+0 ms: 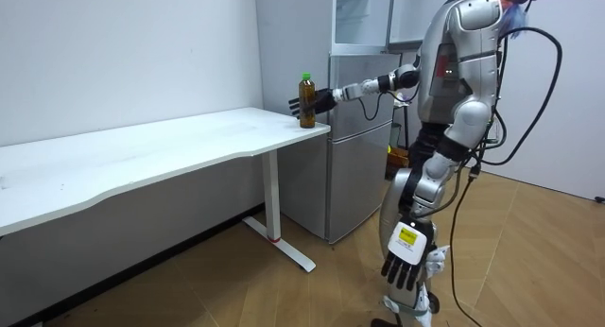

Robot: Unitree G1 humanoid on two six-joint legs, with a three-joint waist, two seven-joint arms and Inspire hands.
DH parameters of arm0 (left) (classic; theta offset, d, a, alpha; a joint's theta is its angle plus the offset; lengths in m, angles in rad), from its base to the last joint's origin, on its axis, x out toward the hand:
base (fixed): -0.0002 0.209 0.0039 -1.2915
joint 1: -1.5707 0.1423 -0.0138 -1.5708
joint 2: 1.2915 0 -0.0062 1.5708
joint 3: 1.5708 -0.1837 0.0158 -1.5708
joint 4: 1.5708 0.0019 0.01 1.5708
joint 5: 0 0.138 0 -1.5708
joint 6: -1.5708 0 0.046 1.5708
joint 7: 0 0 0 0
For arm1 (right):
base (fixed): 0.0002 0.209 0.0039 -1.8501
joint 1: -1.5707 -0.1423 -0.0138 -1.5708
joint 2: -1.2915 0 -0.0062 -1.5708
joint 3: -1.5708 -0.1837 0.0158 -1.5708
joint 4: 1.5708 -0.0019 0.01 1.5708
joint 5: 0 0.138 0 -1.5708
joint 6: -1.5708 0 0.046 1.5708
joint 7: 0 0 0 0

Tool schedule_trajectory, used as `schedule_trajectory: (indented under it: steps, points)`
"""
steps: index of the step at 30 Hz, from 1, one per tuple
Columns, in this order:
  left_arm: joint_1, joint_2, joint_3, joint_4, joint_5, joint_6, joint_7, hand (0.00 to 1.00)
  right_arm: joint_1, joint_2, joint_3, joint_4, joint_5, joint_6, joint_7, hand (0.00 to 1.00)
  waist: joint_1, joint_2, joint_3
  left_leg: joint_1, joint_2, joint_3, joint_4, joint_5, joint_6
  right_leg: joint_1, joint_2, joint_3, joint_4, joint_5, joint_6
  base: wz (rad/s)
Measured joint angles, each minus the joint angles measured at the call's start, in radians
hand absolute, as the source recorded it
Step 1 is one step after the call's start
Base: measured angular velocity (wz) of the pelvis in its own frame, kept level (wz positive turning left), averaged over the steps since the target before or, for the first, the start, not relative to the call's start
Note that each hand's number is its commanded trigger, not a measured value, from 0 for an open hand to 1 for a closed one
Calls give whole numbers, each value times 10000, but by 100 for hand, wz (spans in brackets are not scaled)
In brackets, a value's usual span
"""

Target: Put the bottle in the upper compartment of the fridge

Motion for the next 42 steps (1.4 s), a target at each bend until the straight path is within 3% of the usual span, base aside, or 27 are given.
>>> schedule_trajectory:
  steps: [3, 5, 18, 28, 42]
  points:
    - [-8, 1, -1, 26, -37, 13, -8, 0, 0, 3, 44, 148, -6, 15, 90, 4, 4, 18, 12, -13, -2, 0, 20, -1, 0, 0, 0, -5, 0, 0, 0, 0]
    - [-10, 1, -3, 30, -73, 39, -13, 0, 0, 3, 66, 264, -3, 29, 104, 100, 12, 18, 12, -15, -3, 0, 22, -1, -1, 0, 2, -2, 0, 0, 0, 0]
    - [146, -8, -7, 30, -86, 204, -12, 0, -2, -4, 60, 388, 4, 121, 100, 100, 4, 57, -13, -23, -4, 1, 43, -1, -1, 0, 6, -1, 2, 0, 0, 0]
    - [198, -26, 2, 28, -80, 207, -23, 0, 2, 16, 74, 462, -10, 610, 76, 100, 2, 148, -70, -41, -8, 2, 85, 0, -1, 1, 3, -4, 4, 0, 0, 0]
    - [247, -159, 118, -12, -72, 157, -24, 0, 1, 7, 63, 227, -1, 664, 18, 100, -8, 152, -94, -35, 1, 4, 134, 0, -1, -22, 2, -3, 13, 0, 0, 0]
